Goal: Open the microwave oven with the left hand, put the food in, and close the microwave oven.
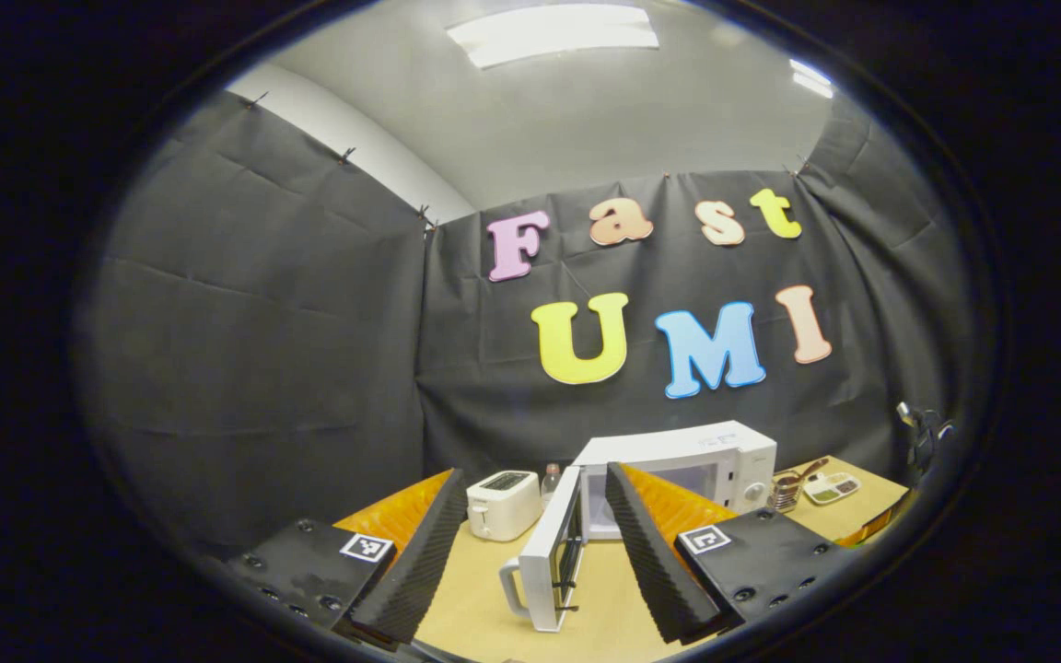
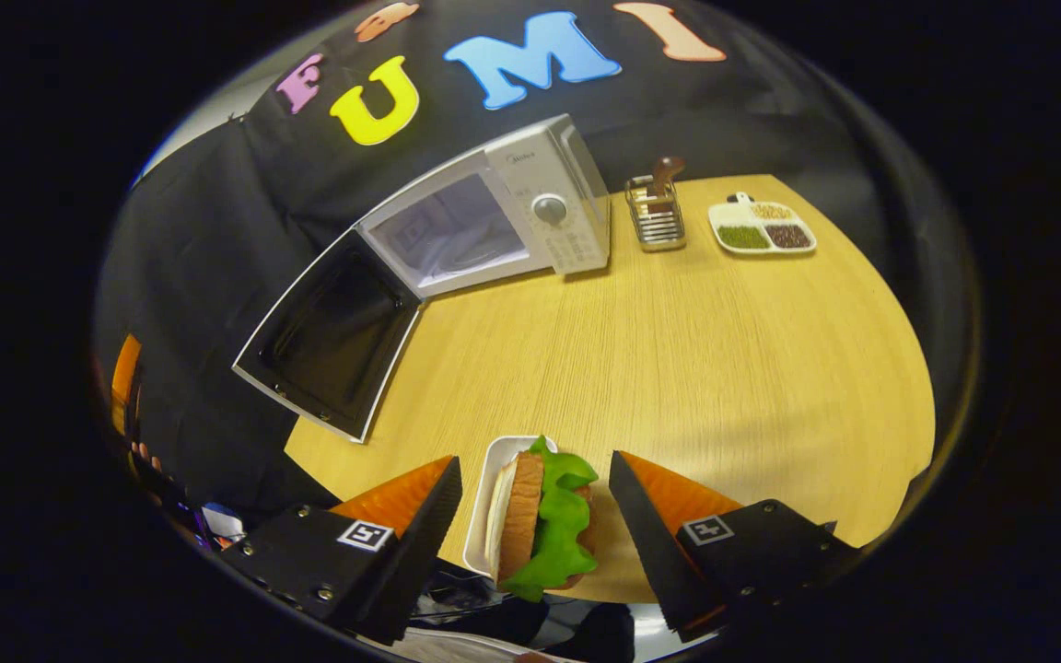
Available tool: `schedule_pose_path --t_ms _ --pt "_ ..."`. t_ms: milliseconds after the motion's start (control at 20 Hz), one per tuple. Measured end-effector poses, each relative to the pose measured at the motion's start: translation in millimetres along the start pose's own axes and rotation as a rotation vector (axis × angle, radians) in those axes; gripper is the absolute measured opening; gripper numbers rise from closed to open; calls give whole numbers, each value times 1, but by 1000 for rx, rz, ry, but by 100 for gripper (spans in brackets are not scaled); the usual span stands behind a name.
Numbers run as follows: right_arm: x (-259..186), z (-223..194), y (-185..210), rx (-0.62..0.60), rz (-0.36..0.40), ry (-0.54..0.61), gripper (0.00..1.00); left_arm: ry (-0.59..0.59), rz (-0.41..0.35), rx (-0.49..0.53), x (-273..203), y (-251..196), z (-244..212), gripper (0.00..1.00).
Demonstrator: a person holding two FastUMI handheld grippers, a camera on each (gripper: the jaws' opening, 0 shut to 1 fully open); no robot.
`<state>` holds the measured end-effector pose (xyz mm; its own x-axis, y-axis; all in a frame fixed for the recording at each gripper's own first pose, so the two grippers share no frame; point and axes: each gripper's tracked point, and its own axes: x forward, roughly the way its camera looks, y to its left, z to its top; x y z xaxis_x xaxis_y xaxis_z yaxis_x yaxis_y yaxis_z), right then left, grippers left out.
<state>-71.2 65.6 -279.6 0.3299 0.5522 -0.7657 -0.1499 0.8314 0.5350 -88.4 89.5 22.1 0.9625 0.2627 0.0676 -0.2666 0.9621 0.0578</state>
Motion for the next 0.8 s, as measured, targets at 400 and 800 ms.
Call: schedule_pose_path --t_ms 400,800 --pt "8 -34 10 137 89 133 88 -4 15 29 -6 -13 5 97" --pt "3 -32 12 132 99 133 39 -15 24 27 -8 -6 4 97"
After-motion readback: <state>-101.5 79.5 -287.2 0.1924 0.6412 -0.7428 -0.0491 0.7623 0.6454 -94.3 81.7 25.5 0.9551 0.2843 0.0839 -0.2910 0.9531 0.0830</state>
